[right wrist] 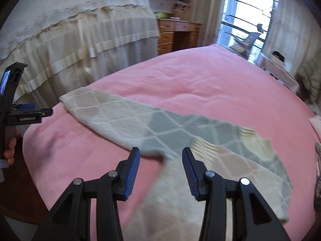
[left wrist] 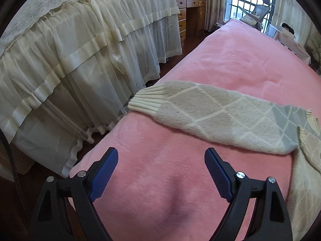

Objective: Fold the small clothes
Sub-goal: 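Move the right tool to the other sleeve's cuff and grasp it, then lift the cuff with the right tool and carry it over the sweater body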

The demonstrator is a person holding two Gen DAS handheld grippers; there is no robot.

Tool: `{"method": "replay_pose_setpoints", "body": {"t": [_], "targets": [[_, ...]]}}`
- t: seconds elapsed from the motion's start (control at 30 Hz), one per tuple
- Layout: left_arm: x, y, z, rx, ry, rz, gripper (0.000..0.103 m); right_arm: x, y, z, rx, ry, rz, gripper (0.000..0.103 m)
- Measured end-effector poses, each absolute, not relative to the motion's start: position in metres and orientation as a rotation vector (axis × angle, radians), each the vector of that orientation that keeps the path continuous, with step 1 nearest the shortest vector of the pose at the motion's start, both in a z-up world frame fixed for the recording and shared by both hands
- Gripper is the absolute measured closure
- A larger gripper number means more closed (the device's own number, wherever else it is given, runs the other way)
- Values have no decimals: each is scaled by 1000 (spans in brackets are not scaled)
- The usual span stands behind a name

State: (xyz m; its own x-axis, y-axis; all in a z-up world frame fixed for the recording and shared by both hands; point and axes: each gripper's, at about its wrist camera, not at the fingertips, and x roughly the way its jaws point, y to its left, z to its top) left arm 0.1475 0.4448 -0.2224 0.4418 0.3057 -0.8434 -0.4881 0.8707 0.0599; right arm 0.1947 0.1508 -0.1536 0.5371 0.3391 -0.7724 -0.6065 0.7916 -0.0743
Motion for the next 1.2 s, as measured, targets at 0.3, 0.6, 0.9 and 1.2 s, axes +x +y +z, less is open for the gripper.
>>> {"method": "replay_pose_setpoints", "body": {"t": [0.3,0.6,0.9,1.2], "targets": [[165,475,-253,-193,1056,441,16,186,274,-211,-483,839,735,59],[173,500,-263,-264,1071,341,16,184,333,-248,-599,824,745,59],[183,521,-268,-342,1058,317,16,184,369,-261,-664,763,724,59],[187,534,-275,-451,1045,273,16,193,373,-253,-617,699,705,94]]}}
